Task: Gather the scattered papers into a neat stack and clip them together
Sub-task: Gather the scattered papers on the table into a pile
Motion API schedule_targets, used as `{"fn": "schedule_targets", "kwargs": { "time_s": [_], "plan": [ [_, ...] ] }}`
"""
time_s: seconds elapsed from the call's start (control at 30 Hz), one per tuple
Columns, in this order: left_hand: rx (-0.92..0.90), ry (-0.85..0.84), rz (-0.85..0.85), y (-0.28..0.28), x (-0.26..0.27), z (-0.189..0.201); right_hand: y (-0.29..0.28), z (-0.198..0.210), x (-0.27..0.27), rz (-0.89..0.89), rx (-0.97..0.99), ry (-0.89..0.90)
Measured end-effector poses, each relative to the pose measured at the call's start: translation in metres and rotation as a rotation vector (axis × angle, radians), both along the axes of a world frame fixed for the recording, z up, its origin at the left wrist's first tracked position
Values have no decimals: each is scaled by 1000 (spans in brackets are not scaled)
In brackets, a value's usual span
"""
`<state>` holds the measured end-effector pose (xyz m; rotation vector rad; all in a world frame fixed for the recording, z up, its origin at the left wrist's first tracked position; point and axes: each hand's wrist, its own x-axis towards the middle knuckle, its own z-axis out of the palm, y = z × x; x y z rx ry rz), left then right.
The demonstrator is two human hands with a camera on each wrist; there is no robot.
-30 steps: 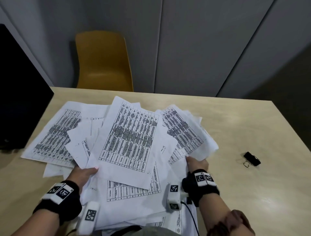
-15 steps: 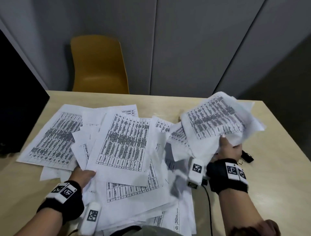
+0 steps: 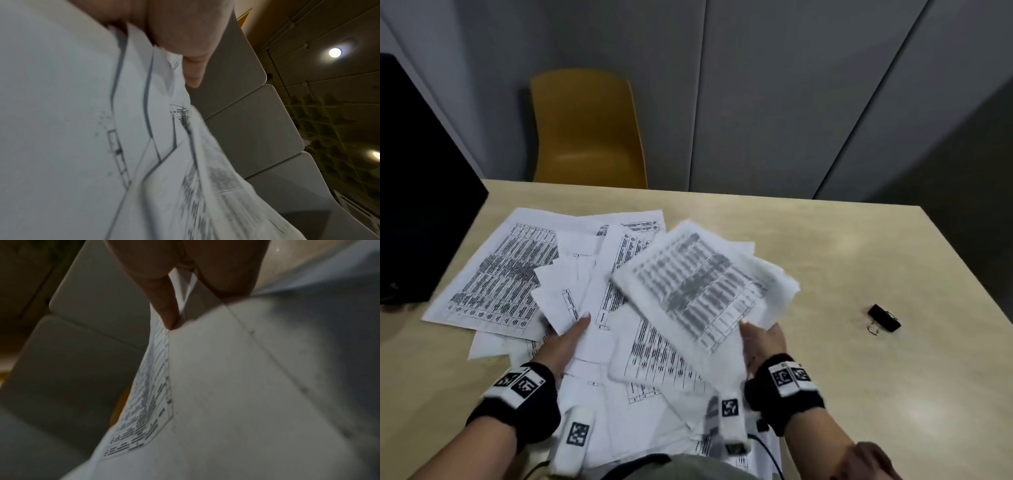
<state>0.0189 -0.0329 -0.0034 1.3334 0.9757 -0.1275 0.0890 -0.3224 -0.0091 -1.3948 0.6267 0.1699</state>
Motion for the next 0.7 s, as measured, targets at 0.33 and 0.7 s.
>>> {"fn": "schedule_targets", "kwargs": {
  "time_s": [0.33,0.7],
  "plan": [
    [160,57,-55,1,-5,-11,18,17,-2,567,-518,43],
    [-62,66,217,36,-17,-50,-15,13,-12,422,-572,199]
  ]
}}
